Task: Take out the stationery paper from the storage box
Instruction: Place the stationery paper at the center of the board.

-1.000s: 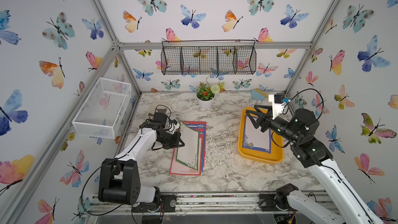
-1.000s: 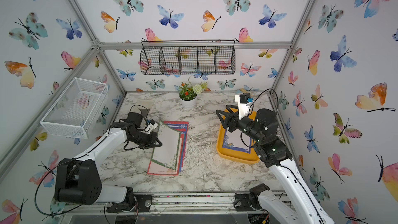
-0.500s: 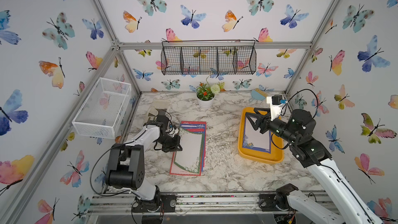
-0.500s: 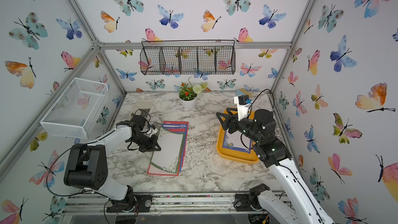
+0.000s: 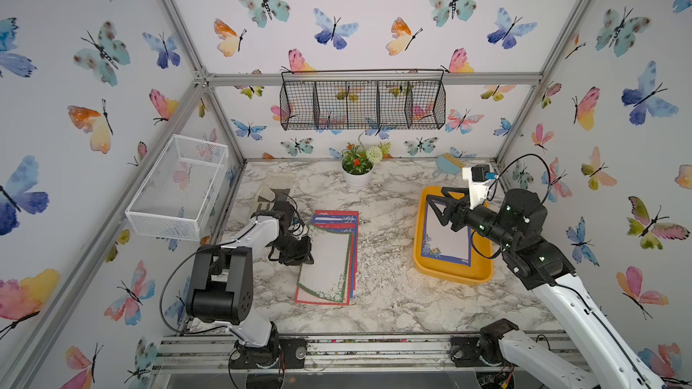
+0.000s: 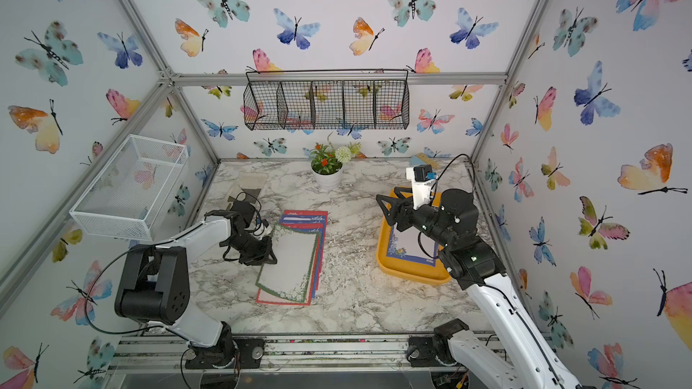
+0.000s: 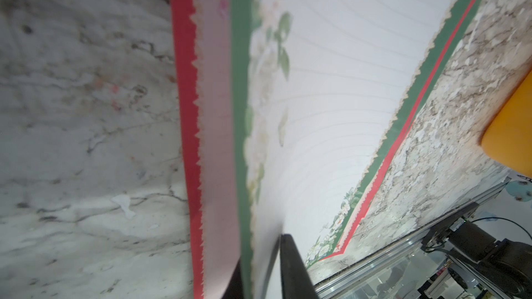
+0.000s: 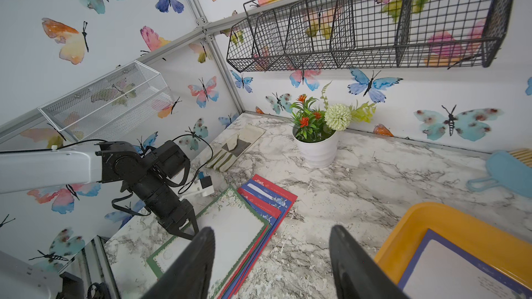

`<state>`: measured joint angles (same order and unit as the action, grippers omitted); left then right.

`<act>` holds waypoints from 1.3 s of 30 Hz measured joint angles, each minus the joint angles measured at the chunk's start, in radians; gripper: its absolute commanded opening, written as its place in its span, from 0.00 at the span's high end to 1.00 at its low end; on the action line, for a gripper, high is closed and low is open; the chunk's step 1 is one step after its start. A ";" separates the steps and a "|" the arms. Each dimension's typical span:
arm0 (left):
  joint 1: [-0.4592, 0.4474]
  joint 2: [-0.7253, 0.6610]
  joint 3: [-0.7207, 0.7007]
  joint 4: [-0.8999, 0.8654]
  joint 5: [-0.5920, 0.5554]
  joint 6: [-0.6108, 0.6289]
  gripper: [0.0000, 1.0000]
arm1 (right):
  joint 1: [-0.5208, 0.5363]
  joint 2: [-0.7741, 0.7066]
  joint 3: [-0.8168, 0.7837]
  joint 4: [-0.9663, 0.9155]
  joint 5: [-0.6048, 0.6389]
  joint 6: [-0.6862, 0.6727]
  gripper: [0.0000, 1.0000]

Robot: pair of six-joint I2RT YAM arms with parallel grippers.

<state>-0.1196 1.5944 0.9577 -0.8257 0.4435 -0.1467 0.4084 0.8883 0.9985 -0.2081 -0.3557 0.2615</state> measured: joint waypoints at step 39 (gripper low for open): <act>-0.271 -0.342 0.247 0.158 -0.304 -0.109 0.50 | -0.016 0.266 0.018 -0.233 0.611 -0.105 0.29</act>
<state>-0.3904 1.2526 1.2049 -0.6674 0.1398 -0.2554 0.3927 1.1545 1.0161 -0.4408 0.2554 0.1566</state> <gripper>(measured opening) 0.492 0.720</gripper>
